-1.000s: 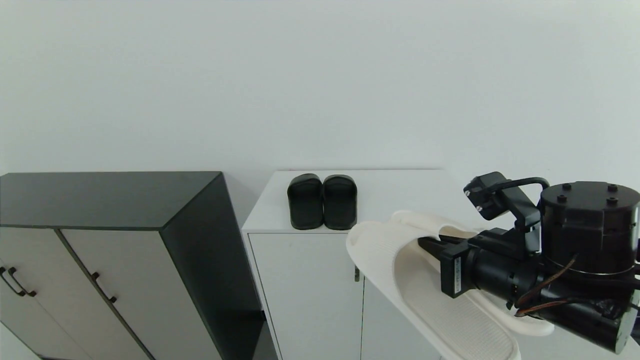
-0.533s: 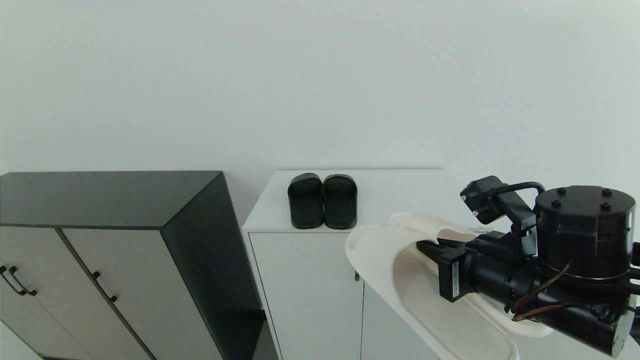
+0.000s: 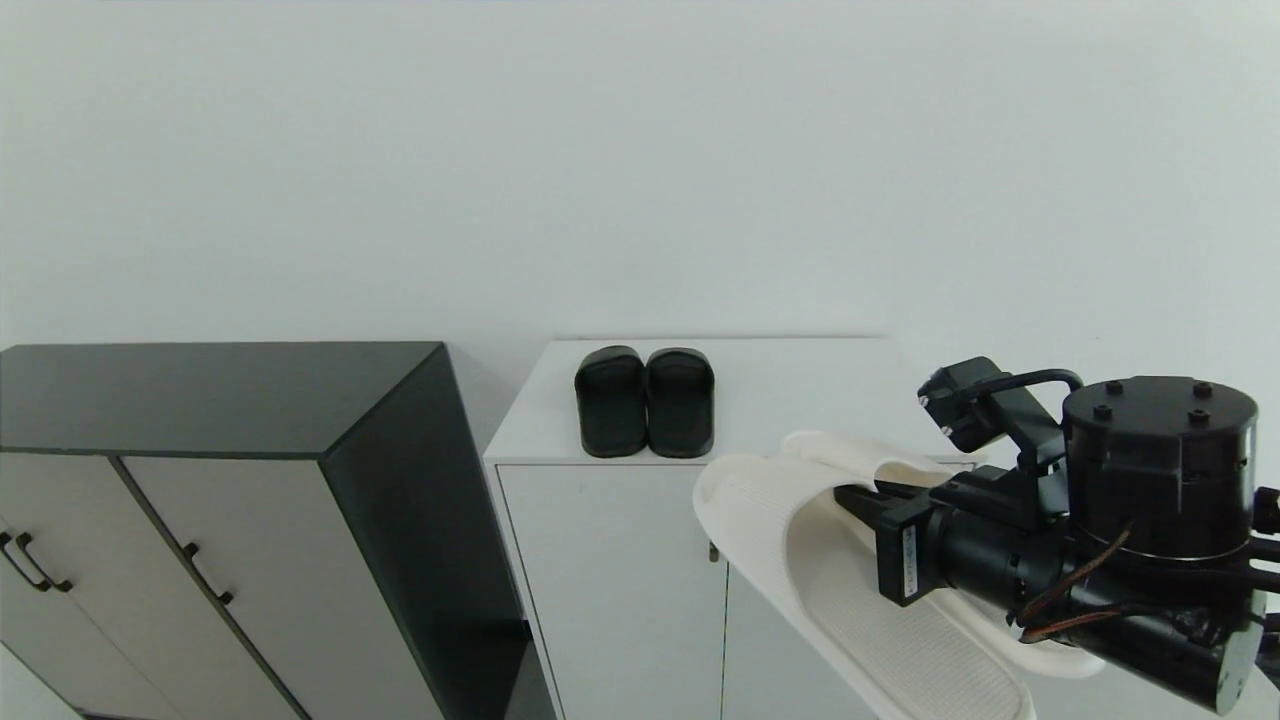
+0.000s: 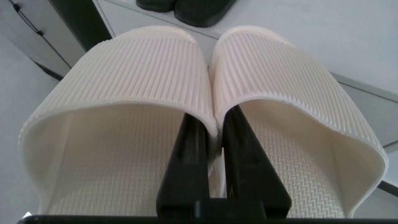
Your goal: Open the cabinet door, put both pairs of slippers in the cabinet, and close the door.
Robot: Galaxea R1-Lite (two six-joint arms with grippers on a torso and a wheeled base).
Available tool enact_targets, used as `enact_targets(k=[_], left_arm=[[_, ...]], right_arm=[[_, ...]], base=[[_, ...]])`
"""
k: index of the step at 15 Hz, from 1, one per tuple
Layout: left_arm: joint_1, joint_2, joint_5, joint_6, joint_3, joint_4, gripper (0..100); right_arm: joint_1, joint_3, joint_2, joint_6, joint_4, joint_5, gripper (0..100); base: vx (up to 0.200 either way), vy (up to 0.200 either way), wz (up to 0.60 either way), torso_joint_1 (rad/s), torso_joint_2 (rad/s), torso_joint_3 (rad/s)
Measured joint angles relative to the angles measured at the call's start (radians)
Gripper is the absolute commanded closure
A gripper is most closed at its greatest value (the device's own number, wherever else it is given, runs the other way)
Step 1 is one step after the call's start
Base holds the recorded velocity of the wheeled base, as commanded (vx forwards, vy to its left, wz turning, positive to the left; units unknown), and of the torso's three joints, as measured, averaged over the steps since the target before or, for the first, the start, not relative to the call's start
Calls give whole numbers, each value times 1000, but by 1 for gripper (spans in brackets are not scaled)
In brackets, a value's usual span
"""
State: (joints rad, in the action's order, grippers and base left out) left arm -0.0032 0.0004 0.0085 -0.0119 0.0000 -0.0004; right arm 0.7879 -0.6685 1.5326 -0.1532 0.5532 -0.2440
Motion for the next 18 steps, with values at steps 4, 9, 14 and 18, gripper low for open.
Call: enact_targets(k=[4, 9, 14, 18], left_arm=[[0, 0, 0, 0, 0, 0, 100], [0, 0, 0, 5, 0, 0, 100], [0, 0, -1, 4, 0, 0, 0], [0, 0, -1, 4, 0, 0, 0]], right_arm=[[0, 6, 1, 0, 0, 0, 100], [2, 13, 2, 0, 0, 0, 100], [2, 16, 4, 0, 0, -1, 100], [4, 31, 14, 0, 3, 0, 100]], base=[[0, 0, 0, -216, 515, 290], [0, 0, 0, -220, 540, 323], [0, 0, 0, -189, 509, 315], [0, 0, 0, -166, 485, 319]])
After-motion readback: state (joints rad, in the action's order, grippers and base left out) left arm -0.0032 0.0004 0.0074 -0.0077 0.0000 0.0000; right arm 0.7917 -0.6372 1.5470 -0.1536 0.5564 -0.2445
